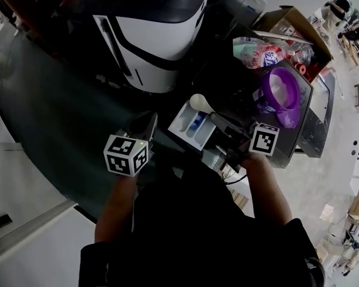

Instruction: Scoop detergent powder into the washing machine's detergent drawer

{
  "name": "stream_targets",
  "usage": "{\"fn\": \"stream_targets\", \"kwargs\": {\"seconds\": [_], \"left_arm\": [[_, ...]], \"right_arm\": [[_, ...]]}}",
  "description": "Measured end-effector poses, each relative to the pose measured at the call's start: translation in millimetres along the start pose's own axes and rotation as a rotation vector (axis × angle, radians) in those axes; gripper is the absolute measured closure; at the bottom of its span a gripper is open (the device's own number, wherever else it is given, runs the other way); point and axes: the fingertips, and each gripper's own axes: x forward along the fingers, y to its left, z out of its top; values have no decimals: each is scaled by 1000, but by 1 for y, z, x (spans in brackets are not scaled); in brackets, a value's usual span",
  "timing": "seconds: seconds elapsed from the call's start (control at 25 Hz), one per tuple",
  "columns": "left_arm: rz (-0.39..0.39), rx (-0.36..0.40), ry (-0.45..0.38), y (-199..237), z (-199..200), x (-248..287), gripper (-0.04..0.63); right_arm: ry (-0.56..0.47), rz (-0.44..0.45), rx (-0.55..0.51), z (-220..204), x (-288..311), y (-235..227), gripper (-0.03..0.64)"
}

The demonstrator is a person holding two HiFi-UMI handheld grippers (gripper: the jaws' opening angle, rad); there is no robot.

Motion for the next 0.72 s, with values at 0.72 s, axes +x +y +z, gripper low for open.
{"fn": "stream_targets", "kwargs": {"seconds": [0.72], "left_arm": [[-14, -42, 23, -11, -33, -4, 588]], "right_arm": [[84, -69, 82, -64, -1, -39, 598]]}}
